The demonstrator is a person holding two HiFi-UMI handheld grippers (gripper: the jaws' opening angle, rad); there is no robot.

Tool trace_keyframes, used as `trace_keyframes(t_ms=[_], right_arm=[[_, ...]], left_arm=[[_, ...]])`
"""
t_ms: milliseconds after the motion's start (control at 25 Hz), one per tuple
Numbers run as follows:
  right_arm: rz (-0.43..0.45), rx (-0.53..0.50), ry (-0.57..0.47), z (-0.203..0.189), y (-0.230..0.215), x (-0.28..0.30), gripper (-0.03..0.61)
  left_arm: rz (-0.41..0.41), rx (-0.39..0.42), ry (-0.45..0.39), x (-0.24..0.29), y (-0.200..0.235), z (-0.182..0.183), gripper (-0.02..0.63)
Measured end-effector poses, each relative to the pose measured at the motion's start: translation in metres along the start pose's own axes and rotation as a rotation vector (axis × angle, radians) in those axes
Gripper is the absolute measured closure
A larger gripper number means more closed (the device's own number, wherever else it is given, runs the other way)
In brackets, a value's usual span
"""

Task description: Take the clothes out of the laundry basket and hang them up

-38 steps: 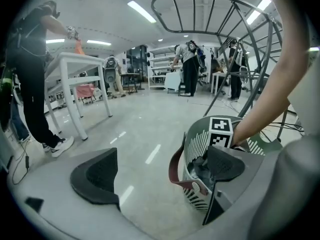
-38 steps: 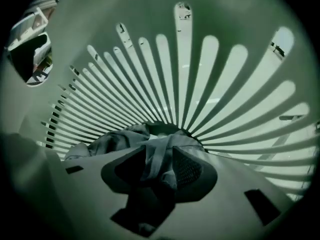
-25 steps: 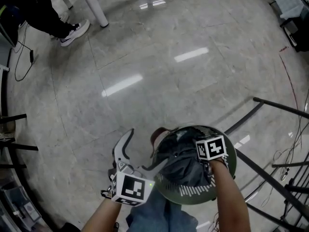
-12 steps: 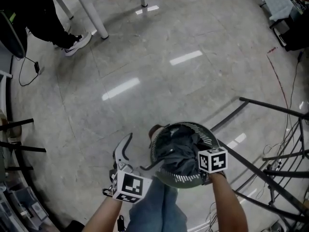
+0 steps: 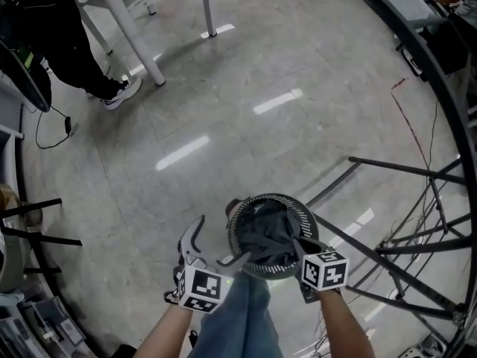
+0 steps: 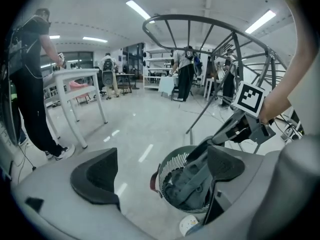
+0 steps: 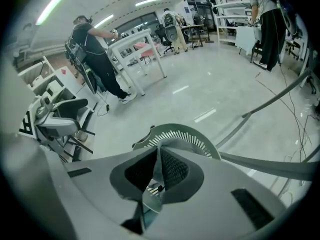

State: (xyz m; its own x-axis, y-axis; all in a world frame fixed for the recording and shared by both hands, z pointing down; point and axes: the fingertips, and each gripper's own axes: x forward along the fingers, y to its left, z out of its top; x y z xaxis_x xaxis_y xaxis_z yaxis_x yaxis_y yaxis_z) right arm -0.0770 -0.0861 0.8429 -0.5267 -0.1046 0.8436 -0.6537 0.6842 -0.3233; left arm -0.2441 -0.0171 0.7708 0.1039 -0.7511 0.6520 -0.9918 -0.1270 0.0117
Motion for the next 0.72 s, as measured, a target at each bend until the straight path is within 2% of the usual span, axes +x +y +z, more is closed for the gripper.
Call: trace_keyframes(t_ms=[400, 720], right_arm=[[-0.008, 0.031, -0.062, 0.026, 0.042, -0.109, 0.561], [-0.055, -0.044, -0.123, 0.060, 0.083, -0.208, 0.561]], left_arm=[[-0.029, 0.020, -0.010, -0.058, -0.022, 0.064, 0.049], [-0.048, 0.057, -0.037, -0.110, -0.030, 0.121, 0.049]])
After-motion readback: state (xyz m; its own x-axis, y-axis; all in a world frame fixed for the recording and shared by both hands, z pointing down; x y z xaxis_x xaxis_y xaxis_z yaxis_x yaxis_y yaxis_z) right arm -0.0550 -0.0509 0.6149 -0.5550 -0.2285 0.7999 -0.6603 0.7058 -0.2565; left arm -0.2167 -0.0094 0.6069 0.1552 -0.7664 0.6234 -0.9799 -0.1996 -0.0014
